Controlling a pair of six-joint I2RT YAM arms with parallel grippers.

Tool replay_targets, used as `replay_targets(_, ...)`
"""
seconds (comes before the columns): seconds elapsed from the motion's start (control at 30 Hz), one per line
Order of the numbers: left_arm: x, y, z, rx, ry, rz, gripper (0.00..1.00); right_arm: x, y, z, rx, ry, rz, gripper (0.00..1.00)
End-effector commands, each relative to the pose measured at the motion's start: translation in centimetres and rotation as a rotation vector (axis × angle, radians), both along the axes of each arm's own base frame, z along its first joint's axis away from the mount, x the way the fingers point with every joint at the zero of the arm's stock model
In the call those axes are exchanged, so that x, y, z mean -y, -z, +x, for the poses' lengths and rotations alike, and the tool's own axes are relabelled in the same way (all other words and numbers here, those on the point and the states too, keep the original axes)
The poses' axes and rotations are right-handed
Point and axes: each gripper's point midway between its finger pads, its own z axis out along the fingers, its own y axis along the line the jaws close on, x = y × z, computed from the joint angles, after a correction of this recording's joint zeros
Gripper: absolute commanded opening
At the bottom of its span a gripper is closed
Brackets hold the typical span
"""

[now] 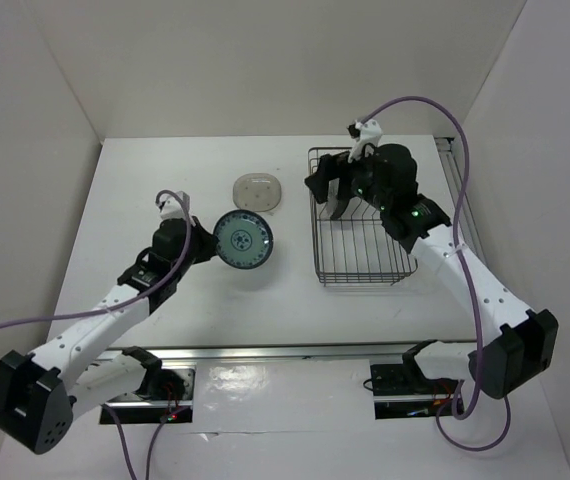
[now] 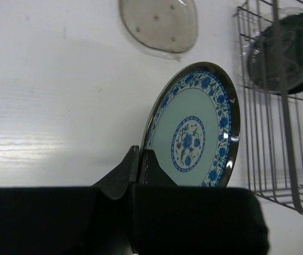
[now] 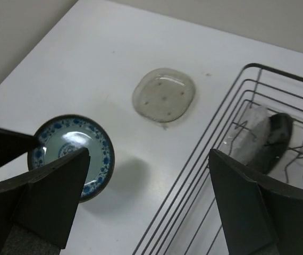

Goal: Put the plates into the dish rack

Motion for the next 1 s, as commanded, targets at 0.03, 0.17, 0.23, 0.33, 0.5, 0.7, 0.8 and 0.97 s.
replay_targets(0.03, 2.5, -3.7, -0.7, 0.161, 0.149, -0.061, 0.0, -5.2, 0.7, -2.0, 0.055, -0.303, 0.003, 1.0)
replay_targets(0.17, 4.3, -5.8, -2.1, 0.275, 0.271, -0.12, 0.0, -7.4, 3.4, -2.8, 0.038, -0.42, -0.039, 1.0)
replay_targets(0.23, 4.9, -6.9, -2.6, 0.324, 0.312, -0.139, 0.0, -8.7, 4.8, -3.3, 0.018, -0.459, -0.08, 1.0)
replay_targets(0.33, 5.3, -8.1, -3.5, 0.365, 0.354, -0.156, 0.0, -10.1, 6.7, -4.2, -0.017, -0.512, -0.125, 1.0)
replay_targets(0.5, 5.5, -9.0, -4.0, 0.403, 0.38, -0.175, 0.0, -11.8, 8.2, -5.2, -0.059, -0.576, -0.16, 0.91)
replay_targets(0.7, 5.5, -9.6, -4.2, 0.418, 0.377, -0.188, 0.0, -12.6, 9.2, -5.7, -0.071, -0.601, -0.177, 0.5)
replay_targets(0.8, 5.2, -9.6, -4.0, 0.419, 0.359, -0.184, 0.0, -12.9, 9.4, -5.9, -0.082, -0.611, -0.182, 0.01)
replay_targets(0.97, 4.8, -9.3, -3.2, 0.398, 0.319, -0.166, 0.0, -13.2, 9.6, -5.9, -0.092, -0.617, -0.17, 0.0)
